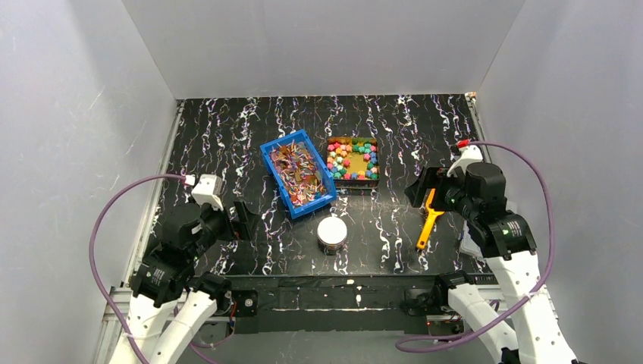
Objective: Pack the candies
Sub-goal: Reset both arms
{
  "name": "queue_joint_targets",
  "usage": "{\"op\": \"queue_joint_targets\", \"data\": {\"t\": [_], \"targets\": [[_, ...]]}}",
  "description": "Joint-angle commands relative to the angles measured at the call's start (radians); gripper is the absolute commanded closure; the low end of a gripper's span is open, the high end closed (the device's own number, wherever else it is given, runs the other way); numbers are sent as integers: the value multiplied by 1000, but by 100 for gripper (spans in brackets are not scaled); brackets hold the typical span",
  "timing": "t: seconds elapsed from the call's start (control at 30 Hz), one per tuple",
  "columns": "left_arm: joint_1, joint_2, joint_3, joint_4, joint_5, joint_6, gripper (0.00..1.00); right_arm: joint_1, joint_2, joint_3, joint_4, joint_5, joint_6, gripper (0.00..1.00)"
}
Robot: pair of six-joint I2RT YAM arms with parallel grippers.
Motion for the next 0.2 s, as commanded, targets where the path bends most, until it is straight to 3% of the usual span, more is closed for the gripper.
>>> {"op": "queue_joint_targets", "data": {"t": [0.0, 0.17], "targets": [[6, -10, -12, 10, 25, 18, 2, -4, -29, 29, 19, -10, -40, 2], [6, 5, -14, 14, 31, 20, 2, -4, -12, 25, 3, -8, -37, 2]]}}
